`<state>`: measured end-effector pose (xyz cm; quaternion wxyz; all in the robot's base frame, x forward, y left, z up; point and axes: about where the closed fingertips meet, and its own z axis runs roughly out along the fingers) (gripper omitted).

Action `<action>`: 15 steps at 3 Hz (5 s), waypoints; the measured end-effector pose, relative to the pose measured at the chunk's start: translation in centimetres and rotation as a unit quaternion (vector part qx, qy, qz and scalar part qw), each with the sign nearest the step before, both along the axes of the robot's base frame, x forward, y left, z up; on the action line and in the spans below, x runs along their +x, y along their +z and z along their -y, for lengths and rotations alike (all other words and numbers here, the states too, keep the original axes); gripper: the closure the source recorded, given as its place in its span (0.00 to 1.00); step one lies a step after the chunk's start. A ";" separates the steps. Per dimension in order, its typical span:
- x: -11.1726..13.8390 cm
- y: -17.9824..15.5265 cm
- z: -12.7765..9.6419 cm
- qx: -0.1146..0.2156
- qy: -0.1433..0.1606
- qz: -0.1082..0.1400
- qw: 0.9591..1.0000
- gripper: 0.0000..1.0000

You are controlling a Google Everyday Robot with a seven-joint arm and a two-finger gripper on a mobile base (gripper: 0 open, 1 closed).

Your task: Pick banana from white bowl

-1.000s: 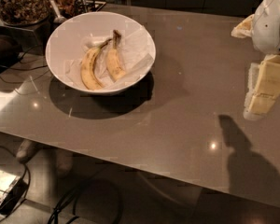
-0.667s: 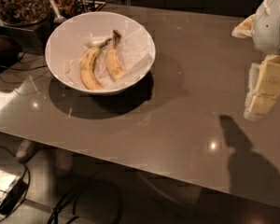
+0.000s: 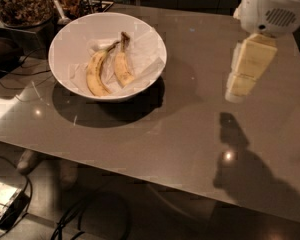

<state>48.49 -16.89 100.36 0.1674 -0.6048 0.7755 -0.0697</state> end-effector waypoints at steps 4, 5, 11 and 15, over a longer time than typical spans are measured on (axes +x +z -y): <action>3.9 1.5 -5.8 0.027 -0.074 0.015 0.997 0.00; 4.3 0.9 -7.7 0.020 -0.076 -0.005 0.997 0.00; 11.2 -0.6 -19.6 0.041 -0.032 -0.008 0.999 0.00; 15.4 -6.4 -21.6 0.083 -0.099 -0.115 0.985 0.19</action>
Offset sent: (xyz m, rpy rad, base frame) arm 0.0283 0.0125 0.0114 0.0049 0.0046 -0.0936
